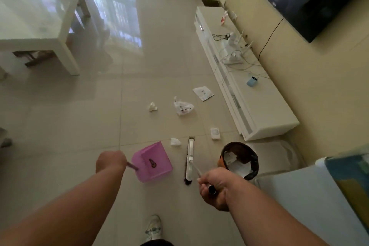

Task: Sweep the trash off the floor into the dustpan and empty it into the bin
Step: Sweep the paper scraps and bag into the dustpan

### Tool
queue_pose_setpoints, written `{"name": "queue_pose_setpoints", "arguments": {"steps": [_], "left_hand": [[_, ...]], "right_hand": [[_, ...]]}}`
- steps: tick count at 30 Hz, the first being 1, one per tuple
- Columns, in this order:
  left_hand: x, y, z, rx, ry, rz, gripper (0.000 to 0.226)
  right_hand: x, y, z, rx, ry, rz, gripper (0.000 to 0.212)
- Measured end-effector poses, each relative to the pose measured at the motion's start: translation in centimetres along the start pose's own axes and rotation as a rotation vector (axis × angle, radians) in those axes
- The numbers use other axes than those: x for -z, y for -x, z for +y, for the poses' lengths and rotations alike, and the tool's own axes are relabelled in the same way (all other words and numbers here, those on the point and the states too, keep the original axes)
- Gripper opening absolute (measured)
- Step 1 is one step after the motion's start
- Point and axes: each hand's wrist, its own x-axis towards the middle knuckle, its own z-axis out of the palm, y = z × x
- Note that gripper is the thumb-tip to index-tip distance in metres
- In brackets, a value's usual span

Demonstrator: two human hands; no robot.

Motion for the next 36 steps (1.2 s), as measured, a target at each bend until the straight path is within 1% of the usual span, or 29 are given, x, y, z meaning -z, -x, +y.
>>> {"name": "queue_pose_setpoints", "arguments": {"steps": [2,4,7,8,12,14,15,18,19,22,24,26,29,30,33,36], "left_hand": [[0.4,-1.3,0.7,0.032,0.092,-0.014,0.035],[0.1,-3.0,1.1,0.027,0.186,-0.020,0.038],[-0.5,-4.9,1.5,0.020,0.245,-0.043,0.050],[-0.7,-5.3,1.5,0.023,0.253,-0.067,0.053],[-2.0,-7.9,1.1,0.010,0.232,-0.069,0.070],[-3.3,-10.6,0.3,-0.007,0.209,-0.044,0.076],[-2.9,-10.6,0.5,-0.002,0.204,-0.046,0.073],[-1.2,-8.9,2.1,-0.018,0.303,-0.057,0.050],[-1.0,-8.8,2.4,-0.035,0.322,-0.071,0.047],[-1.3,-9.5,2.5,-0.043,0.334,-0.129,0.040],[-1.6,-10.2,2.2,-0.045,0.312,-0.125,0.027],[-1.8,-10.7,2.0,-0.048,0.316,-0.113,0.016],[-2.0,-11.0,1.9,-0.068,0.335,-0.110,0.006],[-2.1,-11.0,1.9,-0.080,0.318,-0.103,0.005],[-2.2,-11.2,2.2,-0.113,0.254,-0.102,0.012],[-2.5,-11.7,2.7,-0.126,0.240,-0.104,0.013]], "right_hand": [[-1.3,-1.1,-1.5,0.018,-0.013,0.039,0.007],[-2.6,-2.2,-2.6,0.042,-0.003,0.068,0.011],[-3.9,-3.5,-4.2,0.071,0.026,0.103,0.013],[-4.1,-3.9,-4.7,0.077,0.037,0.120,0.014],[-4.5,-5.6,-6.8,0.086,0.089,0.154,0.014],[-4.5,-6.5,-7.9,0.094,0.119,0.170,0.013],[-4.5,-6.9,-8.3,0.089,0.135,0.169,0.013],[-4.2,-8.1,-9.0,0.060,0.179,0.182,0.019],[-4.1,-8.4,-9.1,0.040,0.197,0.186,0.021],[-3.9,-8.7,-9.7,-0.027,0.242,0.163,0.012],[-3.7,-9.0,-10.4,-0.072,0.275,0.153,0.018],[-3.6,-9.4,-11.0,-0.095,0.305,0.167,0.014],[-3.6,-10.6,-11.7,-0.114,0.351,0.201,0.017],[-3.8,-11.0,-11.7,-0.123,0.396,0.210,0.018],[-4.6,-11.8,-11.4,-0.135,0.527,0.221,0.014],[-5.4,-12.1,-11.2,-0.119,0.649,0.227,0.019]]}}
